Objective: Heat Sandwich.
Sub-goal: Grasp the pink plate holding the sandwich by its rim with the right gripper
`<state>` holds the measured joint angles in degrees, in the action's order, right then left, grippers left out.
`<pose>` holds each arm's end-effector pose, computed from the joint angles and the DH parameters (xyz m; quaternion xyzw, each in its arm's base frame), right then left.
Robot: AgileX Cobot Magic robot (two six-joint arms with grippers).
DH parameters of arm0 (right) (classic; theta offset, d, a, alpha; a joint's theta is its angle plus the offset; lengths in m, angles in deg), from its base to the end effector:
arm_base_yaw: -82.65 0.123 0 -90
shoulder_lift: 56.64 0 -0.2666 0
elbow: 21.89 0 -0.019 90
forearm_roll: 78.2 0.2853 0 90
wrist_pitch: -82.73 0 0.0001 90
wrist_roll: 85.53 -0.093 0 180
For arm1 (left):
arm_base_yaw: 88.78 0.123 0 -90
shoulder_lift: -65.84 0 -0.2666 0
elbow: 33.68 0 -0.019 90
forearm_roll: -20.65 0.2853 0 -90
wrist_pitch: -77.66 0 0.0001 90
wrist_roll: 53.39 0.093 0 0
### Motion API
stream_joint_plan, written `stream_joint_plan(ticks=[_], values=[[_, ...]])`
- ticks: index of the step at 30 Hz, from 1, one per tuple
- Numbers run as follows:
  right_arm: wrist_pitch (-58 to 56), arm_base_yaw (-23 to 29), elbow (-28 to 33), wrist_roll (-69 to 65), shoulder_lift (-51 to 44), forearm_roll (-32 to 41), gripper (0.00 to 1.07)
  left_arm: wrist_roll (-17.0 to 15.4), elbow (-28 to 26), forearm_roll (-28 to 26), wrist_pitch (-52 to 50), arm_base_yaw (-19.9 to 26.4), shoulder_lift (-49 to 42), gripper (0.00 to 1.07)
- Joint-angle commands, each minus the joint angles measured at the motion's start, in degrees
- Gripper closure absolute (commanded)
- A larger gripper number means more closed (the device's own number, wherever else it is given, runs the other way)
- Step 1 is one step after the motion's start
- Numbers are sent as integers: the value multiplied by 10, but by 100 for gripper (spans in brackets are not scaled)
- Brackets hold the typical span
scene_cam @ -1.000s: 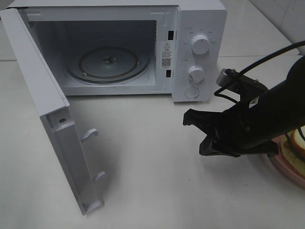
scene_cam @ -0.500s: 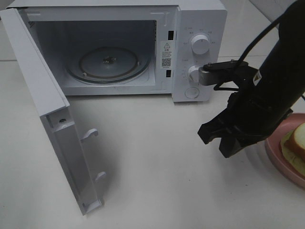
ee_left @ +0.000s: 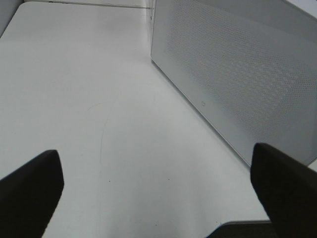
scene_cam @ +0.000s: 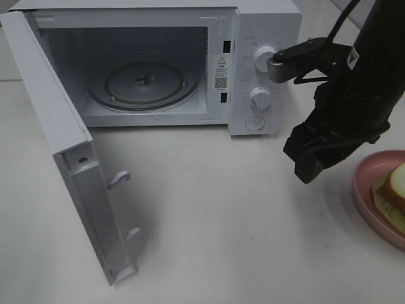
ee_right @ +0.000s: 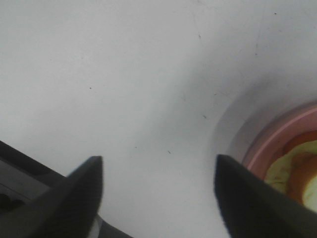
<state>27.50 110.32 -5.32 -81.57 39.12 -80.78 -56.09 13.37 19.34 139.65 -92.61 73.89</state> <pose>0.2831 0.1446 0.2067 -0.2812 0.9533 0.0029 0.1101 0.0417 -0.0047 0.2967 0.0091 0.8529 -0.0411 0.5203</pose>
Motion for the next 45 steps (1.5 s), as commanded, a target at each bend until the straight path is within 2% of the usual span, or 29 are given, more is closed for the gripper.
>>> stream_joint_plan(ticks=[1, 9, 13, 17, 31, 44, 45], values=[[-3, -3, -3, 9, -1, -32, 6, 1, 1, -3, -7, 3, -13, 10], [-19, -5, -3, -6, -1, -47, 7, 1, 1, -3, -7, 3, -13, 10], [-21, -26, 7, -17, -1, -41, 7, 1, 1, -3, -7, 3, -13, 10], [-27, -56, 38, -24, -1, -44, 9, 1, 1, -3, -7, 3, -10, 10], [21, -84, 113, -34, -1, -25, 12, 1, 1, -3, -7, 3, -10, 10], [44, -84, 120, -62, 1, -56, 13, 1, 1, -3, -7, 3, -10, 10], [46, -97, 120, -62, 1, -52, 13, 1, 1, -3, -7, 3, -10, 10]])
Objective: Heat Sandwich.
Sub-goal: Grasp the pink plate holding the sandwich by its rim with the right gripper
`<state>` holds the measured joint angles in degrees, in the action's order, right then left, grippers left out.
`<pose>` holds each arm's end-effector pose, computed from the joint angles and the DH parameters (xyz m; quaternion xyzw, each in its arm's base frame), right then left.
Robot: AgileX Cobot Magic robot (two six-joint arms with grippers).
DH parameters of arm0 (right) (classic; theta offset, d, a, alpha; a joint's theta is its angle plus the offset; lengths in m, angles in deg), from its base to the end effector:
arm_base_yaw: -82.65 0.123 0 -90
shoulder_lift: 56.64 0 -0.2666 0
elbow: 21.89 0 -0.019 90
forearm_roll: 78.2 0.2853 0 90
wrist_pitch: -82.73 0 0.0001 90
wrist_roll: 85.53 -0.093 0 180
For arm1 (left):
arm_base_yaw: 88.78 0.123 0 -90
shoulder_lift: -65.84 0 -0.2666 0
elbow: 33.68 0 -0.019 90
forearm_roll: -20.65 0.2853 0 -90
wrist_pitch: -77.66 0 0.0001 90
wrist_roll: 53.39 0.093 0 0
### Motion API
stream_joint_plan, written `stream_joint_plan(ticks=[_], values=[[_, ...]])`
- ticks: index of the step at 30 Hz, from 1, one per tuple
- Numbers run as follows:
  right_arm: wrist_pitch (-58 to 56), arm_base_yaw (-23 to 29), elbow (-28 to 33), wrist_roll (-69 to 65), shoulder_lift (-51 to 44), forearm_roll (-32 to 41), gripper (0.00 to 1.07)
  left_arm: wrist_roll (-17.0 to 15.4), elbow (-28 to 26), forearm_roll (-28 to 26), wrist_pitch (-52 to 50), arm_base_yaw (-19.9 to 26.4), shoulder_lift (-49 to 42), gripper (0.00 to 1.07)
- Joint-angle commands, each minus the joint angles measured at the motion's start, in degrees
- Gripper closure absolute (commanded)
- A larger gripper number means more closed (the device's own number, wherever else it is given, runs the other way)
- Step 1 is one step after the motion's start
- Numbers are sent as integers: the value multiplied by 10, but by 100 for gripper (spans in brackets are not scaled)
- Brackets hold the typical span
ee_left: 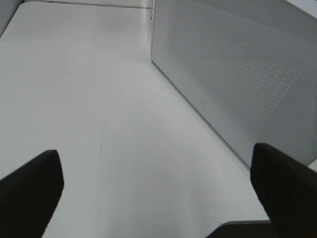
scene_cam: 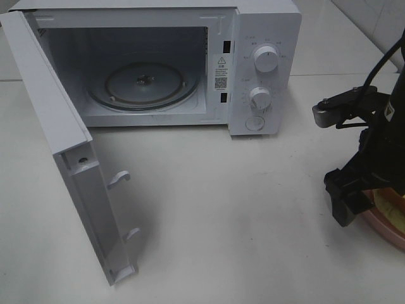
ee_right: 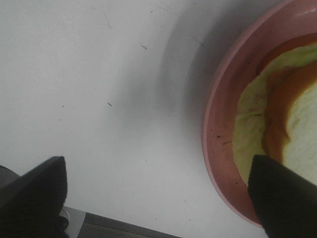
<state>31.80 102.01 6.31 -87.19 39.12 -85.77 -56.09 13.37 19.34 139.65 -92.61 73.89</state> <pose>0.2697 0.0847 0.1525 -0.1922 0.9789 -0.0441 0.0534 0.0417 -0.0047 0.2967 0.0091 0.8529 -0.0411 0.5203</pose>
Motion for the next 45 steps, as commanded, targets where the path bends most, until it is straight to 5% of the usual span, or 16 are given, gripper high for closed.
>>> stream_joint_plan(ticks=[1, 45], values=[[3, -14, 3, -6, 1, -2, 13, 1, 1, -3, -7, 3, -10, 10], [89, -41, 44, -4, 98, -8, 17, 1, 1, -3, -7, 3, -10, 10]])
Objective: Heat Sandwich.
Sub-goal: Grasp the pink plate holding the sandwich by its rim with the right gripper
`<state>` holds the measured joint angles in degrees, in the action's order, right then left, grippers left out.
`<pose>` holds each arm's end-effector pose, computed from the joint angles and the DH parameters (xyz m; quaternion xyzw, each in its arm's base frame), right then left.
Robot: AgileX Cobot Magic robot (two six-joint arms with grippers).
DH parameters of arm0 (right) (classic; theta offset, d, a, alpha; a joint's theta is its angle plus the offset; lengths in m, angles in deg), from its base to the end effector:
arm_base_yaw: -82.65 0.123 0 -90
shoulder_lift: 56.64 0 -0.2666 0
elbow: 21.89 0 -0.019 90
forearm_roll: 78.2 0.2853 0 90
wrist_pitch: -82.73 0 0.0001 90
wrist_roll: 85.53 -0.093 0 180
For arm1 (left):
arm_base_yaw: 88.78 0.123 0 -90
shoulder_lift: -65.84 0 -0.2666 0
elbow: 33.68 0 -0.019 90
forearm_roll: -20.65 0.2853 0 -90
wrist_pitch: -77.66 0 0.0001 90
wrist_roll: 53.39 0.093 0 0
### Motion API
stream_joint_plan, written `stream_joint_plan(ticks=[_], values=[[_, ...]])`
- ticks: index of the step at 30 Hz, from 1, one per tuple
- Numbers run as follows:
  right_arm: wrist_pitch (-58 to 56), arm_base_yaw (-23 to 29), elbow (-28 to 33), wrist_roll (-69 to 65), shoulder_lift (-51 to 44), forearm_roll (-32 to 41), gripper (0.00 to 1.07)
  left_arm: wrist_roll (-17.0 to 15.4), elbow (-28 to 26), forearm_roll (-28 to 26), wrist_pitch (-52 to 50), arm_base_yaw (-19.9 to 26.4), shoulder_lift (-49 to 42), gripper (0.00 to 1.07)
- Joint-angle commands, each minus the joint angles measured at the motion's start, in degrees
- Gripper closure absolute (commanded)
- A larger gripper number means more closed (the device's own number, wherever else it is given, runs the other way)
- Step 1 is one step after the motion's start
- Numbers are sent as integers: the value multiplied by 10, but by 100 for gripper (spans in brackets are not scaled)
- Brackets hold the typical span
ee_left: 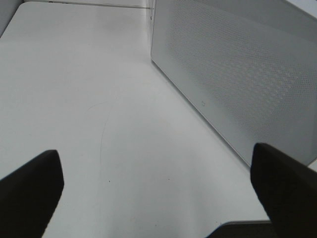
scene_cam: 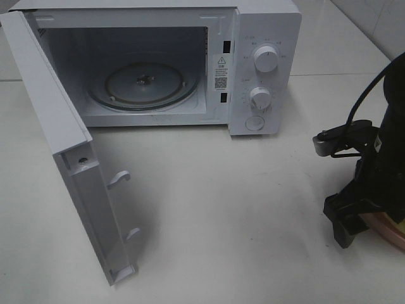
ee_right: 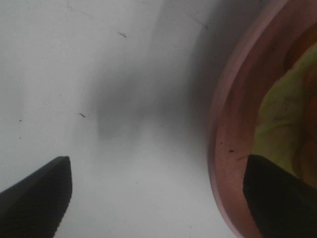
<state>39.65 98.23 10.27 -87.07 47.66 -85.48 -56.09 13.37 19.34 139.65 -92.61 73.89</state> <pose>0.2692 0.0667 0.0950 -0.1678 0.9848 -0.0425 0.0104 0.0417 -0.0047 0.2967 0.0091 0.8529 -0.0411 0.5203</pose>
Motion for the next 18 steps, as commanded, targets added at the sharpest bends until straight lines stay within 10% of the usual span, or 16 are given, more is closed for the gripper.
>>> stream_joint_plan(ticks=[1, 18], values=[[15, -3, 4, -5, 15, -13, 17, 1, 1, -3, -7, 3, -10, 10], [63, -22, 4, -11, 52, -40, 19, 1, 1, -3, -7, 3, -10, 10]])
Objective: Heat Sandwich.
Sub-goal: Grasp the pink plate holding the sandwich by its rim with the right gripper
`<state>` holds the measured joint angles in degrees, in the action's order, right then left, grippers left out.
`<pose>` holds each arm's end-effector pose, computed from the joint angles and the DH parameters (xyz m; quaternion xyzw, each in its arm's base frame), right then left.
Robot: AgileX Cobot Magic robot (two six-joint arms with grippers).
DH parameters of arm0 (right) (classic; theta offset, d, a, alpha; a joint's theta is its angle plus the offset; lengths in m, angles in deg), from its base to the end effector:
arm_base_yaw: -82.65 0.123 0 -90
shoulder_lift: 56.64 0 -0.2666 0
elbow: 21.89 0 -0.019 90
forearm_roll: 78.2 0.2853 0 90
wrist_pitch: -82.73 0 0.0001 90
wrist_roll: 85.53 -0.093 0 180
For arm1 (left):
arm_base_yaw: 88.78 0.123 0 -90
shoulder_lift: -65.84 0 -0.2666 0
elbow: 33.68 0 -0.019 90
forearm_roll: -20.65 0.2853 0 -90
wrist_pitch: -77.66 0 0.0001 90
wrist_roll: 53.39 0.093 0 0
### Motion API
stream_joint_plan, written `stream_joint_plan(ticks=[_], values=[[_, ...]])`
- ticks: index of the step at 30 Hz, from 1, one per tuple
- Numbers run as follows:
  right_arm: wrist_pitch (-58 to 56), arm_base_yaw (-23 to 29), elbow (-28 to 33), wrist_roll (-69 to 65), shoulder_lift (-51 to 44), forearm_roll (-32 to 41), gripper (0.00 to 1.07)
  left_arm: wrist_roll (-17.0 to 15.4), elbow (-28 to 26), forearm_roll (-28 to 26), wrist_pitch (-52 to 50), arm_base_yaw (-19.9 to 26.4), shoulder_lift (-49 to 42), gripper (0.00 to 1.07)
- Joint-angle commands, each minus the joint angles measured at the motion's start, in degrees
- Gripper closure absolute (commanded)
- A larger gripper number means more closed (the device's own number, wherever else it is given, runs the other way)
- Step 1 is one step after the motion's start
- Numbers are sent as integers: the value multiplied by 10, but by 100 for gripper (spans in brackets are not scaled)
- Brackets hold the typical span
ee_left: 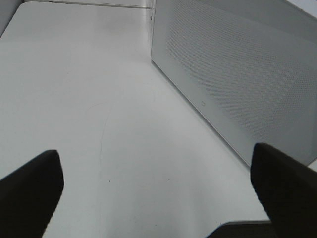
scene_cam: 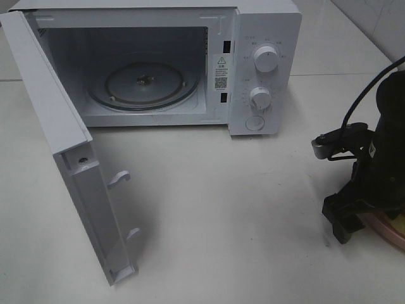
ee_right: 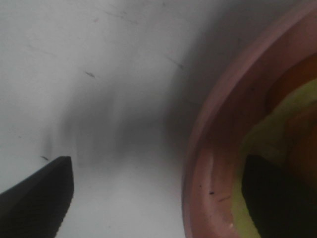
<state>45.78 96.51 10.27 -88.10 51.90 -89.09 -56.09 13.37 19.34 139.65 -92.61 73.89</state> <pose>0.2789 0.0579 0.0747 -0.1722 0.9831 -0.0551 0.0286 0.0417 -0.0047 0.2967 0.0091 0.8529 -0.0411 0.5203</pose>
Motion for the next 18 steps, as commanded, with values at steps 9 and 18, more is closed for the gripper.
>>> stream_joint_plan(ticks=[9, 18], values=[[13, -5, 4, 10, 17, -5, 22, 1, 1, -3, -7, 3, -10, 10], [14, -5, 4, 3, 32, -6, 43, 1, 1, -3, -7, 3, -10, 10]])
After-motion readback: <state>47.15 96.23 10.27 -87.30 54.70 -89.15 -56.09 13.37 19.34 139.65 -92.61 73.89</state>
